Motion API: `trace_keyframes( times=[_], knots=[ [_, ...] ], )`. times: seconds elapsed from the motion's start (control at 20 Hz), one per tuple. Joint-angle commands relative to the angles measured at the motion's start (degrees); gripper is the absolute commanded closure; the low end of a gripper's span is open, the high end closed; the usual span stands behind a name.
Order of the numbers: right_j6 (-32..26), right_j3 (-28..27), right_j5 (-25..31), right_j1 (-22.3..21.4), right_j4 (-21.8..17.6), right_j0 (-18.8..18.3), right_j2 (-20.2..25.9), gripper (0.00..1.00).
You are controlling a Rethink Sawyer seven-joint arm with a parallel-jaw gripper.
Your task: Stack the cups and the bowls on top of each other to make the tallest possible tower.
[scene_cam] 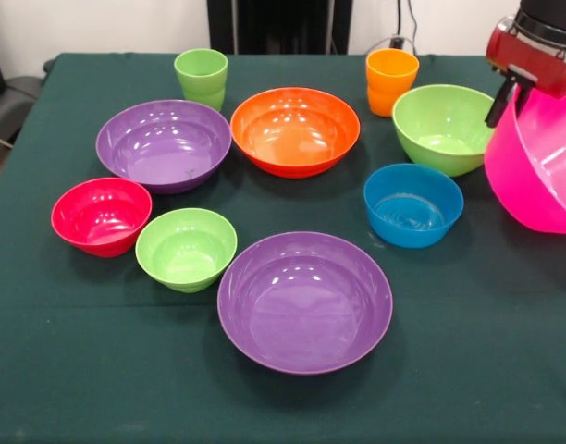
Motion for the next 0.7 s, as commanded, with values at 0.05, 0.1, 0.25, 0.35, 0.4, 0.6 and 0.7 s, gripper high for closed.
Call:
trace_keyframes(
  times=[0.05,0.1,0.25,0.35,0.4,0.6,0.7],
  knots=[
    [4.49,4.24,2.62,-4.77,-2.11,-0.49,3.29,1.00],
    [4.02,4.60,2.87,-5.49,-2.19,-0.68,3.58,1.00],
    [3.31,5.73,3.57,-7.53,-2.14,-1.28,4.07,1.00],
    [2.93,6.44,3.20,-8.37,-2.04,-1.66,4.75,1.00],
    [2.79,6.64,2.67,-8.54,-2.00,-1.85,5.14,1.00],
    [3.34,6.27,2.28,-8.39,-2.16,-1.51,5.08,1.00],
    [2.91,6.30,2.17,-8.50,-2.47,-1.74,5.20,1.00]
  ],
)
